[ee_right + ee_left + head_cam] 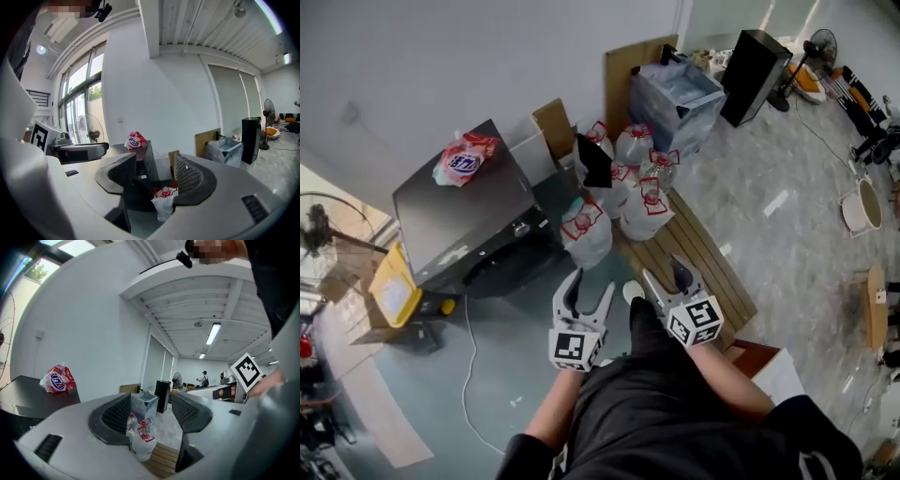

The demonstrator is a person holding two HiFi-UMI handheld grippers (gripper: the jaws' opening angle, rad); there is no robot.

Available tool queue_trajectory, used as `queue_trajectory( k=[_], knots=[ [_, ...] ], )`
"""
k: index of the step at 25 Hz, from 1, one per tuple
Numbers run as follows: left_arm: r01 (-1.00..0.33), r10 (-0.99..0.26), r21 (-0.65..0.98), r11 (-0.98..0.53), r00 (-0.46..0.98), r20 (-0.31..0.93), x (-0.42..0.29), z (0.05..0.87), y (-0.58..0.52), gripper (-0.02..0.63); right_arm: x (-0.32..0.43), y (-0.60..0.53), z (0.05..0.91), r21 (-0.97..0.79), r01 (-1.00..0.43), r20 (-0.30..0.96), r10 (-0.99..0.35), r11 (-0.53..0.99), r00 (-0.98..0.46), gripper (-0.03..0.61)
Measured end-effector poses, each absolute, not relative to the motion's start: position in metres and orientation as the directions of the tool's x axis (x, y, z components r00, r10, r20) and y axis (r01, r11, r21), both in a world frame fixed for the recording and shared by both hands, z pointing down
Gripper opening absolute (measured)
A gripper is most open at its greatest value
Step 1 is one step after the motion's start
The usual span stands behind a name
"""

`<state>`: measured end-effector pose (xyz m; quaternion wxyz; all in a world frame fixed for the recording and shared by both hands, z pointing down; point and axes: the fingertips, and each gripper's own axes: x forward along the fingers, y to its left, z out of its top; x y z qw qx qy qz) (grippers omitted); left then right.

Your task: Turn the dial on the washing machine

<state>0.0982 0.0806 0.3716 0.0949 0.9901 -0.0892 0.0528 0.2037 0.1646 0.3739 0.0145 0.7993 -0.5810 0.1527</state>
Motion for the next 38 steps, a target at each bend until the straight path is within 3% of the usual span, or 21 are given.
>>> queue_trajectory(
  k=[8,19,38],
  knots=[
    [-0.381,-0.358,0.198,-0.903,0.923,0.142,0.161,0.366,0.01,0.245,0.283,0.076,0.378,-0.175,-0.974,0.306,-0.948,-0.145,0.086,0.224],
    [-0.569,-0.528,0.197,-0.798,0.819,0.226,0.188,0.392,-0.053,0.247,0.311,-0.006,0.402,-0.239,-0.967,0.316,-0.935,0.086,-0.161,0.224],
    [-0.758,-0.689,0.221,-0.614,0.651,0.318,0.101,0.466,-0.131,0.247,0.239,-0.098,0.434,-0.268,-0.93,0.346,-0.875,0.253,-0.338,0.224]
  ],
)
